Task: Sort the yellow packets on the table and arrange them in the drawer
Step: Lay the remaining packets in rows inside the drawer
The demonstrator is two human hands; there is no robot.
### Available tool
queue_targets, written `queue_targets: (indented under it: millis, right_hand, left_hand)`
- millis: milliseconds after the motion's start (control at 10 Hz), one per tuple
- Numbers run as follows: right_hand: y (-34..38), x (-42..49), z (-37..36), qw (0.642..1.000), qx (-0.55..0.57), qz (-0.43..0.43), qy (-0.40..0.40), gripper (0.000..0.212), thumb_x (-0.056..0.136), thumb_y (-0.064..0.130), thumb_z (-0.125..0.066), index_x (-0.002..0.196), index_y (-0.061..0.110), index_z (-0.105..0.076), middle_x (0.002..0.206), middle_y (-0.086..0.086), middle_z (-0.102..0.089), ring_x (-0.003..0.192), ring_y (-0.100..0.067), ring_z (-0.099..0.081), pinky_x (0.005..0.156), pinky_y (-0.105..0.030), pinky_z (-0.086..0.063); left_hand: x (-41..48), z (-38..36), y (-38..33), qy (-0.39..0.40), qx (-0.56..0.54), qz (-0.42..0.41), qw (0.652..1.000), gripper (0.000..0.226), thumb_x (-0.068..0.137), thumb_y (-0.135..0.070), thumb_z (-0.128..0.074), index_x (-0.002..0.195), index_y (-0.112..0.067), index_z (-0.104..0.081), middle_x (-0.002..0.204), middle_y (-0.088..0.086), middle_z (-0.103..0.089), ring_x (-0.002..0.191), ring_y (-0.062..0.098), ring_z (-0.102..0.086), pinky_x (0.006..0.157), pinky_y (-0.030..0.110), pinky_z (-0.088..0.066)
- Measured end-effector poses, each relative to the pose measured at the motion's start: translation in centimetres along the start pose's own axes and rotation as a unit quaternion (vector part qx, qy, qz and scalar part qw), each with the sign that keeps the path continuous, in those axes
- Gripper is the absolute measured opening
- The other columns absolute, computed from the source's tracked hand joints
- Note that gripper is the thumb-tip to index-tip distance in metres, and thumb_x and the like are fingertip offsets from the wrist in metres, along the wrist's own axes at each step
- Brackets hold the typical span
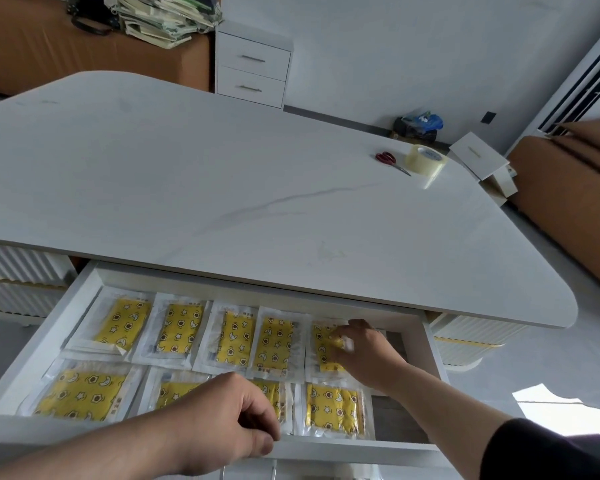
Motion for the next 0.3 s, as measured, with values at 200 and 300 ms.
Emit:
queue_targets:
  millis: [200, 300]
  right_hand:
    - [-1.2, -1.3, 4.0, 0.901, 0.401, -0.165, -0.036, 0.015, 0.097, 0.014, -0.054, 0.106, 0.007, -0.064, 0.099, -0.011, -0.063, 0.086, -0.024, -0.062, 0.079, -0.039, -0.059]
    - [0.2, -4.6, 4.8, 0.921, 0.353, -0.148, 0.065, 0.016, 0.099, 0.018, -0.055, 0.110, 0.015, -0.065, 0.110, -0.008, -0.068, 0.097, -0.024, -0.067, 0.084, -0.034, -0.059]
  left_hand:
    - [0.3, 0.2, 0.1, 0.008, 0.000, 0.022, 1.000, 0.007, 0.081, -0.021, -0.078, 0.087, -0.023, -0.080, 0.086, -0.012, -0.076, 0.083, 0.001, -0.070, 0.076, 0.015, -0.055]
    - [-0.3, 0.2, -0.3, -0.019, -0.001, 0.041, 0.999, 0.007, 0.081, -0.019, -0.077, 0.088, -0.021, -0.080, 0.085, -0.010, -0.077, 0.081, 0.000, -0.069, 0.074, 0.012, -0.053]
Point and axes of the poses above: each hand's wrist, its own x-axis towards the middle knuckle, its own z-axis out of the back of the hand, y = z × x, the point moved 8 cm from there along x, towards the middle knuckle
